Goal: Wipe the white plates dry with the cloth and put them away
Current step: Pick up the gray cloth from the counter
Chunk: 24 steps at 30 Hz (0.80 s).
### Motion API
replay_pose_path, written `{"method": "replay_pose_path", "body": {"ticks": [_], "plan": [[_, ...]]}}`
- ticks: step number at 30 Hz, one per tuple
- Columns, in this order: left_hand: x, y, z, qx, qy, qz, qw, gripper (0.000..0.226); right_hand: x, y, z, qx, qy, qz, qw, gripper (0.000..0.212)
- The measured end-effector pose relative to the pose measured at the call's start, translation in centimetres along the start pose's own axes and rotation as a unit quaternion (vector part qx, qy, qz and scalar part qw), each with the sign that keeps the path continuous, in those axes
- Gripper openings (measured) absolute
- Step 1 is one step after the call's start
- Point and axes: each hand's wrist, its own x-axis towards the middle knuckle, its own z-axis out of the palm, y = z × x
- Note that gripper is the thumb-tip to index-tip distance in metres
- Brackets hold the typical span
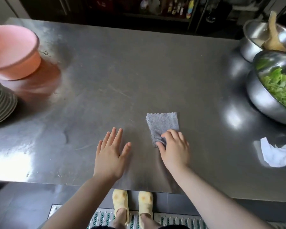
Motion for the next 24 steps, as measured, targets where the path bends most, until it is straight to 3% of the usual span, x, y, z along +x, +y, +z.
{"method": "replay_pose_path", "body": {"ticks": [6, 9, 15, 20, 24], "plan": [[0.8, 1.0, -0.2, -0.018, 0.005, 0.011, 1.000, 0.074, 1.0, -0.4, -0.1, -0.043, -0.012, -0.023, 0.999, 0.015], [1.3, 1.4, -0.7, -0.012, 0.009, 0.019, 1.000, 0.074, 1.4, -0.7, -0.9, -0.074, -0.019, -0.058, 0.995, 0.024], [1.9, 1.6, -2.3, 0.078, 0.016, 0.048, 0.996, 0.065, 2.6, -2.2, -4.1, -0.073, 0.083, -0.126, 0.986, 0.033], [1.4, 2.1, -5.7, 0.080, 0.063, 0.050, 0.994, 0.063, 3.2, -3.9, -6.3, 0.067, 0.104, -0.180, 0.976, 0.023], [0.5, 1.7, -9.1, 0.073, 0.110, 0.027, 0.991, 0.064, 3.7, -6.2, -7.4, 0.174, 0.037, -0.170, 0.969, 0.017]]}}
